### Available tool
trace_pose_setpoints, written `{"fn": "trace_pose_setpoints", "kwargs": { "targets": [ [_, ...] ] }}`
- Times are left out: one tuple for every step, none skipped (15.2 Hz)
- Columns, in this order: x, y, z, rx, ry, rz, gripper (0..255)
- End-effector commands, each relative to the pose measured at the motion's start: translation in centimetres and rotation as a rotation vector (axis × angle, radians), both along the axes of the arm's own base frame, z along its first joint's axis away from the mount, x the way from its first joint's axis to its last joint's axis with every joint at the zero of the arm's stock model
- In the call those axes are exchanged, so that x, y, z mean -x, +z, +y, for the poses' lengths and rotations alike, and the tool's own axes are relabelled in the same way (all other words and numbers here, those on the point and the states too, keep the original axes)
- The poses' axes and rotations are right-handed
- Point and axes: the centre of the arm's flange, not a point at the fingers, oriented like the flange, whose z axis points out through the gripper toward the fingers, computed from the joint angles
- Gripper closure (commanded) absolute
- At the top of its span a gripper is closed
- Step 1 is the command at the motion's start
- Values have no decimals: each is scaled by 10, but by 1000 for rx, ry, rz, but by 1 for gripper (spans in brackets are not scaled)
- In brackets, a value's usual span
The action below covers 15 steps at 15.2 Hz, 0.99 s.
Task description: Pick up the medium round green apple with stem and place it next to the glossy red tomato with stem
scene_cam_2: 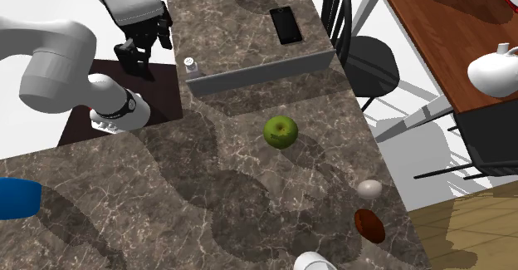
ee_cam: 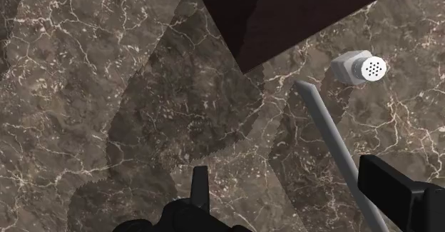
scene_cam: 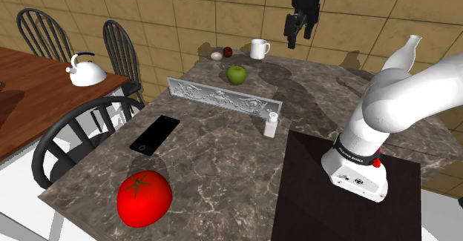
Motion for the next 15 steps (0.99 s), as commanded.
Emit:
{"fn": "trace_pose_setpoints", "kwargs": {
  "targets": [
    [0,0,0,0,0,0,0],
    [-11,-6,-4,-6,2,-2,0],
    [-22,-12,-8,-12,3,-4,0],
    [-33,-18,-12,-18,5,-7,0],
    [-44,-24,-15,-25,6,-9,0],
    [-55,-30,-19,-31,8,-11,0],
    [-66,-36,-23,-37,9,-13,0],
    [-77,-42,-26,-43,11,-16,0],
    [-88,-48,-30,-49,12,-18,0],
    [-99,-54,-34,-55,14,-20,0],
    [-110,-60,-37,-62,15,-22,0],
    [-121,-66,-40,-68,17,-24,0],
    [-132,-72,-44,-74,18,-27,0],
    [-143,-78,-47,-80,20,-29,0],
    [-155,-84,-50,-86,21,-31,0]
  ]
}}
